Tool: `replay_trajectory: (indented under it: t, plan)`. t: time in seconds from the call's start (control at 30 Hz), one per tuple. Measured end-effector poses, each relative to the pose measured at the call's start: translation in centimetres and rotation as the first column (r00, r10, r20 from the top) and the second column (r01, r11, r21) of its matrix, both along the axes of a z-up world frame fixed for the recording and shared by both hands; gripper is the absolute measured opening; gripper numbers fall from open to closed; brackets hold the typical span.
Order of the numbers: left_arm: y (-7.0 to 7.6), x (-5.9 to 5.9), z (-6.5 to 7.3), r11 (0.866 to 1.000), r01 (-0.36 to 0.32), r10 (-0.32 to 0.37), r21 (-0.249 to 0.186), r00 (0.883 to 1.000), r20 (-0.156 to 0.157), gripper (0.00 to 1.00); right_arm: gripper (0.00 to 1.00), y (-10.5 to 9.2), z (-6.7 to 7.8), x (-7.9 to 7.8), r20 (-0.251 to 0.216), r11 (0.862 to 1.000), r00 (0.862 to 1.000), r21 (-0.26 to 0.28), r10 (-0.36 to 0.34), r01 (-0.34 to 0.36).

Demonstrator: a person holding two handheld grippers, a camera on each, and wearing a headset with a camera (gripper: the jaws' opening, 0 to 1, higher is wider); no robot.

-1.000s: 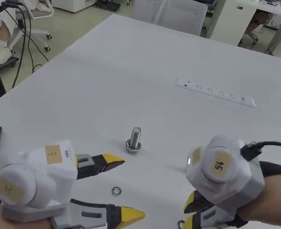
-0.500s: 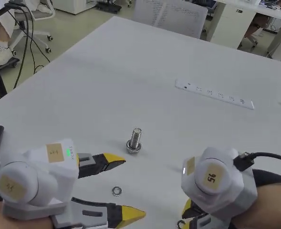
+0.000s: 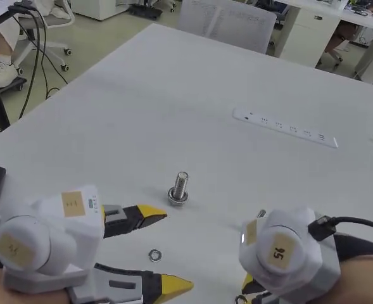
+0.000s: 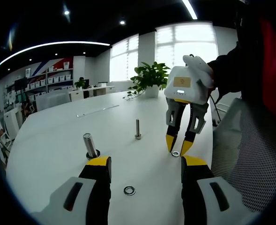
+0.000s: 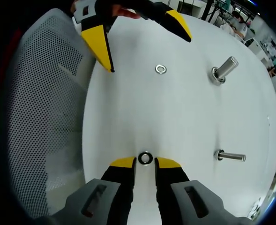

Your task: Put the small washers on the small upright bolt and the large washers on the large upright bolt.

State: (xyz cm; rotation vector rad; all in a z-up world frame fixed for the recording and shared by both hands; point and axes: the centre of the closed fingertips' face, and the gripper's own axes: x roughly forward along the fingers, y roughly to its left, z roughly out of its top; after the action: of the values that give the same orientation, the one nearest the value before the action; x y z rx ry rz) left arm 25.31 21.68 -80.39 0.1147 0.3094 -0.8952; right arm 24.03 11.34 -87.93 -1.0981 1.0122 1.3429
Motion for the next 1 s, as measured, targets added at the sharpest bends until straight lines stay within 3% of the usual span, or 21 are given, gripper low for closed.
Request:
replay_trajectory:
  t: [0.53, 1.0]
  plan:
    - [-0.04, -0.09, -0.14, 1.0, 0.002, -0.002, 0.005, 1.0, -0.007, 0.59, 0.15, 0.09, -0.02, 0.06, 0.007, 1.0, 1.0, 0.012, 0.018, -0.018]
    - [0.01, -0.33, -0.23, 1.0, 0.002, -0.002, 0.007, 1.0, -0.011, 0.58, 0.15, -0.36, 0.6, 0.8, -0.01, 0.999, 0.999, 0.014, -0.03, 0.03]
